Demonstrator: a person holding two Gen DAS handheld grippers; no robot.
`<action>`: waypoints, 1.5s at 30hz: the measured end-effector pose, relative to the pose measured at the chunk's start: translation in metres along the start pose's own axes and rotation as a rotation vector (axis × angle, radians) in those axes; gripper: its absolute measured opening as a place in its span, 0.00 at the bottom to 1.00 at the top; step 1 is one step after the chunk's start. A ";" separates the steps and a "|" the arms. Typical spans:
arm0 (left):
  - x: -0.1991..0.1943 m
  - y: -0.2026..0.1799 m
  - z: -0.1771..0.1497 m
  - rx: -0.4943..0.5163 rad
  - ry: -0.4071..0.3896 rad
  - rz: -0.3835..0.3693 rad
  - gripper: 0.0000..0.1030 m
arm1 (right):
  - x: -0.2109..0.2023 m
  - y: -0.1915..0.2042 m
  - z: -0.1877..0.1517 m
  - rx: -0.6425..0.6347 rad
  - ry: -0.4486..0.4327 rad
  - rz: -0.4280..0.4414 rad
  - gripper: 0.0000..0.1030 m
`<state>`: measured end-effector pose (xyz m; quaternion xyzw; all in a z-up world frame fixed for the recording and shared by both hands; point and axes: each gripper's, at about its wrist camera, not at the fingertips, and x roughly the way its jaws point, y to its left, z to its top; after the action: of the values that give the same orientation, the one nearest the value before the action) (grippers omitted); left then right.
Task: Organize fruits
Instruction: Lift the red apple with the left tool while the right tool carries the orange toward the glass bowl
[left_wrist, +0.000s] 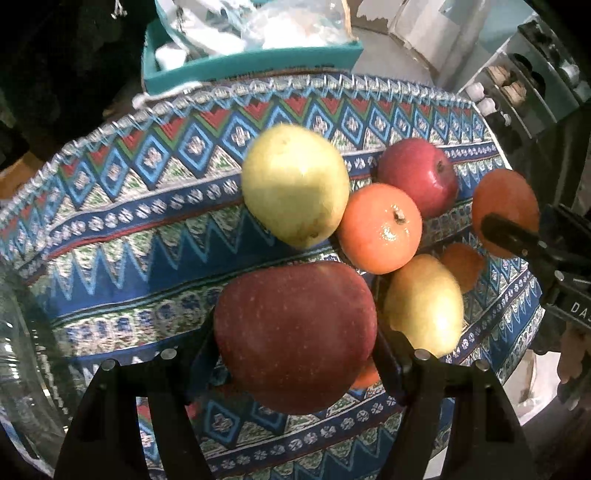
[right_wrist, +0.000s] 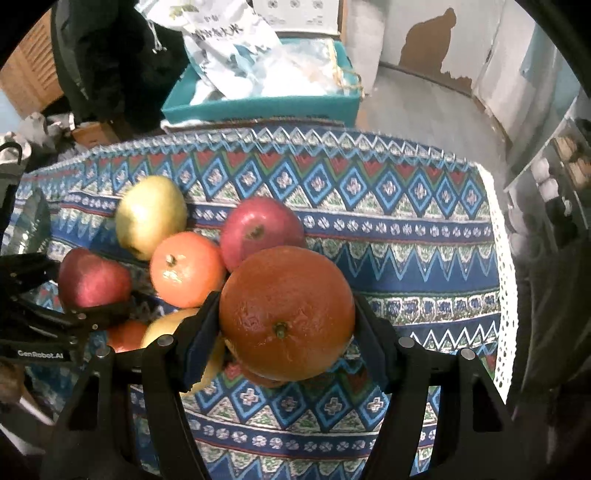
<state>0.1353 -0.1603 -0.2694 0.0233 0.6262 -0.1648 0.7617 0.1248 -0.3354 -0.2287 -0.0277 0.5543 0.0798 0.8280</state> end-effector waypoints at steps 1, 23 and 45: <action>-0.006 0.001 -0.002 0.002 -0.008 0.001 0.73 | -0.003 0.002 0.001 -0.001 -0.007 0.002 0.67; -0.117 0.017 -0.035 0.033 -0.224 0.038 0.73 | -0.090 0.058 0.016 -0.057 -0.205 0.053 0.67; -0.176 0.087 -0.070 -0.055 -0.329 0.075 0.73 | -0.123 0.156 0.038 -0.188 -0.284 0.170 0.67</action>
<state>0.0649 -0.0223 -0.1302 -0.0013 0.4961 -0.1207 0.8598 0.0884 -0.1894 -0.0941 -0.0465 0.4221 0.2040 0.8821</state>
